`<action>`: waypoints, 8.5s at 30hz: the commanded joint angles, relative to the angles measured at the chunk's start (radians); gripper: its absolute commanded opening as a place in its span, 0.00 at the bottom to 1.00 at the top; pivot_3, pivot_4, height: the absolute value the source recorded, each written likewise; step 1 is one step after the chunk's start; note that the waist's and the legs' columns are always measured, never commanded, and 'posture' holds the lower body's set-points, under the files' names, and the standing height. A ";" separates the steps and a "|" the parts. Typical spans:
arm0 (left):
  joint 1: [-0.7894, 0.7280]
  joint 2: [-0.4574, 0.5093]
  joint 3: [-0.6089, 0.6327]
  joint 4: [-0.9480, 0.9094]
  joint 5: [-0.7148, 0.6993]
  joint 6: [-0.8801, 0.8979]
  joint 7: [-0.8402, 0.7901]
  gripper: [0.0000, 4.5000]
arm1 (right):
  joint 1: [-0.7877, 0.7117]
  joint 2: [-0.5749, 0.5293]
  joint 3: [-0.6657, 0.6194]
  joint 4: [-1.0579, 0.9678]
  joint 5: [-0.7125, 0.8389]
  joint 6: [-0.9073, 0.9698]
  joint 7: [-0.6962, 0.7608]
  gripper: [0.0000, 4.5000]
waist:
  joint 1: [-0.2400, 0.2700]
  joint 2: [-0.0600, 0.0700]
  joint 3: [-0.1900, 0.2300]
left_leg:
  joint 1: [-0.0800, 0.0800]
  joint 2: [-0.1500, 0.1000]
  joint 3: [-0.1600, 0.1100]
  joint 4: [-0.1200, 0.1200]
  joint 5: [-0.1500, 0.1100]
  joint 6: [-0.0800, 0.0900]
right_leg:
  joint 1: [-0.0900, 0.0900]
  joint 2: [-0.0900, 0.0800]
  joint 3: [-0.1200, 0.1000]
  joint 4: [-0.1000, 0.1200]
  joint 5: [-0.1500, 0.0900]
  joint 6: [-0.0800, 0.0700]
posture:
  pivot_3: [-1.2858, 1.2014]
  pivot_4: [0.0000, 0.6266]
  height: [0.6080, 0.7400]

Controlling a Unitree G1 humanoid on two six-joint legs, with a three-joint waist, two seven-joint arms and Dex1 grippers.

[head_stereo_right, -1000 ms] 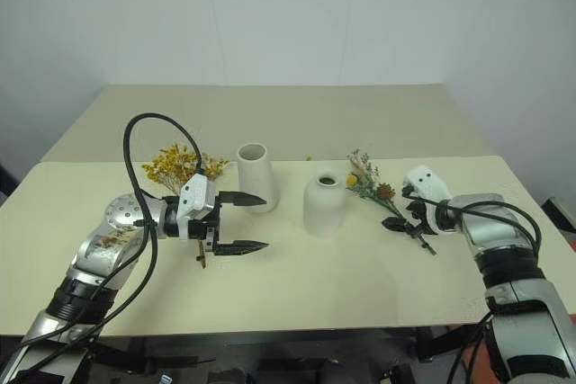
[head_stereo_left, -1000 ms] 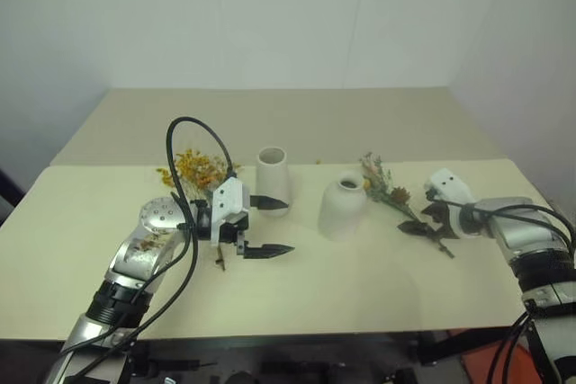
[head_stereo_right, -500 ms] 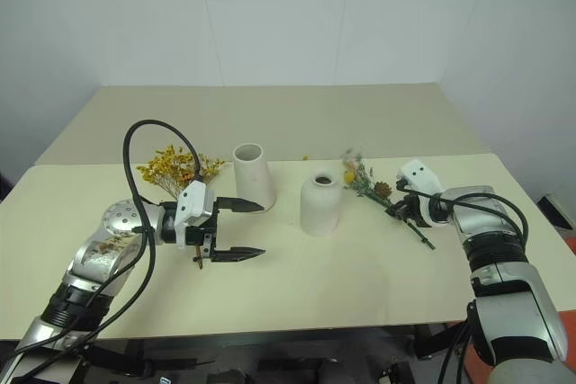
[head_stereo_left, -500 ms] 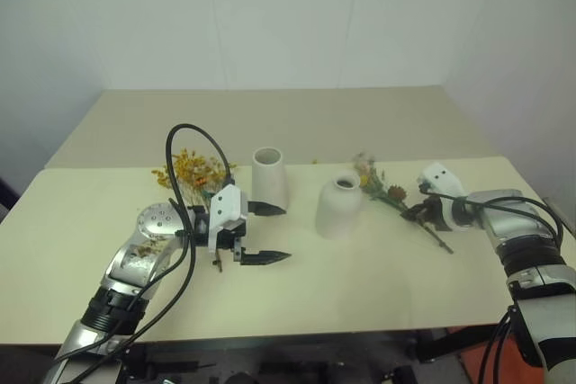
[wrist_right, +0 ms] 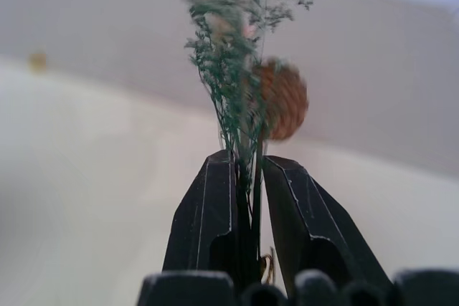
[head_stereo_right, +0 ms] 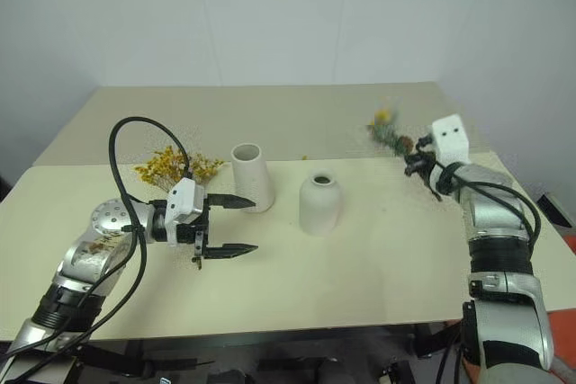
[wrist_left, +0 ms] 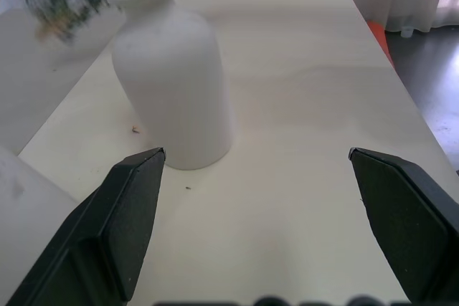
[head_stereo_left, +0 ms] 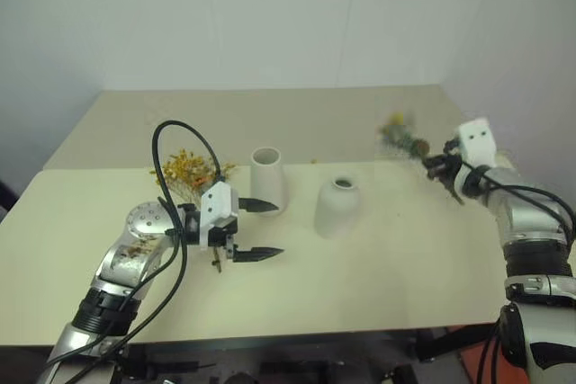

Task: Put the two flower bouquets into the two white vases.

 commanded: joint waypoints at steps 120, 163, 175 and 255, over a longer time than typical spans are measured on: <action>0.041 0.040 0.132 -0.121 -0.163 0.158 0.073 1.00 | 0.182 0.591 0.074 -0.498 0.269 -0.423 -0.180 0.01 | -0.002 0.005 0.003 | 0.001 0.000 -0.001 -0.002 0.000 0.001 | -0.001 0.000 0.000 0.001 0.000 0.000 | 0.52 0.24 1.00; 0.015 0.032 0.129 -0.082 -0.156 0.141 0.063 1.00 | 0.371 0.599 0.129 -0.488 0.244 -0.615 -0.122 0.54 | -0.003 0.005 0.003 | 0.002 0.000 -0.001 -0.002 0.000 0.001 | -0.001 0.000 0.000 0.001 0.000 0.000 | 0.52 0.24 1.00; 0.008 0.023 0.126 -0.071 -0.148 0.125 0.057 1.00 | 0.481 0.527 0.163 -0.641 0.283 -0.554 -0.082 1.00 | -0.001 0.005 0.003 | 0.001 0.000 -0.001 -0.002 0.000 0.001 | -0.001 0.000 0.000 0.000 0.000 0.000 | 0.52 0.24 1.00; -0.359 -0.534 0.374 -0.068 0.262 1.414 1.454 0.68 | 0.332 -0.196 0.283 -0.834 0.300 -0.108 0.526 1.00 | 0.029 0.002 0.003 | -0.001 -0.002 -0.003 0.001 0.000 -0.001 | 0.001 -0.001 -0.002 -0.002 0.001 0.002 | 0.52 0.24 1.00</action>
